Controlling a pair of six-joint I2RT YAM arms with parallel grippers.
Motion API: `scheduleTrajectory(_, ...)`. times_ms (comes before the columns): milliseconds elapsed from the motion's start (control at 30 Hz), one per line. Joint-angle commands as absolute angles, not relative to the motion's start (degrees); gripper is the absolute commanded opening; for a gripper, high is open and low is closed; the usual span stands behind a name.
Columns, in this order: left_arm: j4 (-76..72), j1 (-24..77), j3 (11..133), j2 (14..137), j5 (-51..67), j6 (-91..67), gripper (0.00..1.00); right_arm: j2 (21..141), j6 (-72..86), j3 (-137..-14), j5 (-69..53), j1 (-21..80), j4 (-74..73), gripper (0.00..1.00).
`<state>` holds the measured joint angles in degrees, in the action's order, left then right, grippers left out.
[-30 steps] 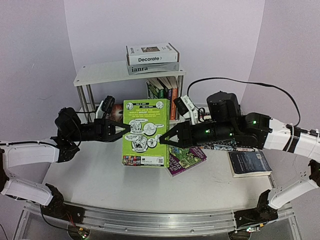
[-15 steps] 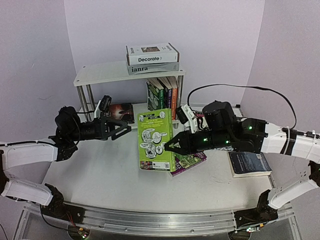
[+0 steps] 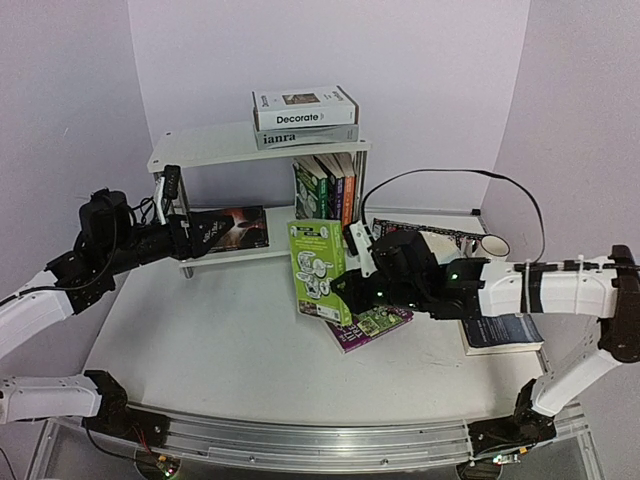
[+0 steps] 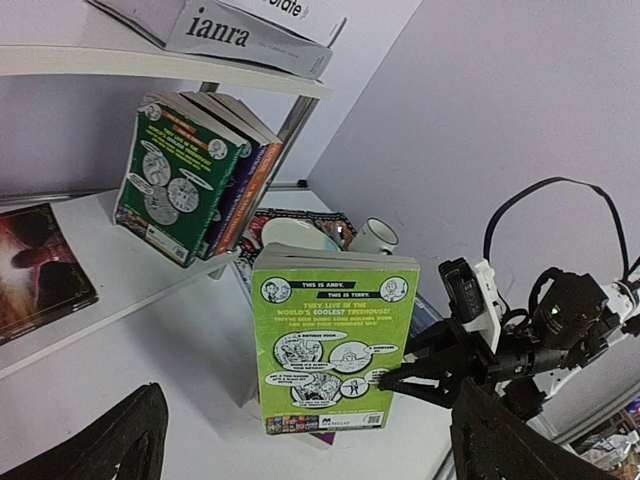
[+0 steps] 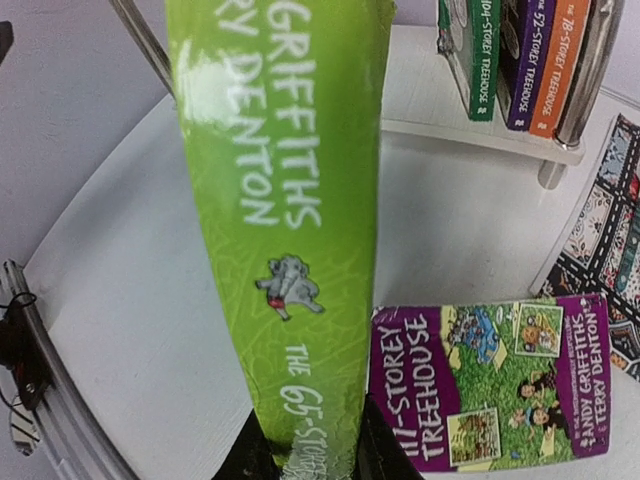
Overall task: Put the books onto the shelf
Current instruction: Pass from the left arm to the right, then place the book on the shelf.
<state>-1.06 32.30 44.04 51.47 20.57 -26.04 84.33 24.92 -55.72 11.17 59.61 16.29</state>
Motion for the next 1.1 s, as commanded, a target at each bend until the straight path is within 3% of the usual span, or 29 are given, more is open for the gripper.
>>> scheduleTrajectory(0, 4.5, 32.2, 46.4, 49.1, 13.6, -19.9, 1.0, 89.6, 17.2, -58.0, 17.4, 59.6, 37.5, 0.0)
scheduleTrajectory(633, 15.7, 32.2, 54.6, 49.8, 7.0, -15.6, 1.0, 111.2, -4.5, -76.9, 29.9, 59.5, 54.2, 0.0)
scheduleTrajectory(1067, 17.6, 32.2, 54.6, 48.7, 5.2, -14.9, 1.0, 123.3, -8.8, -87.7, 29.6, 55.6, 62.0, 0.0)
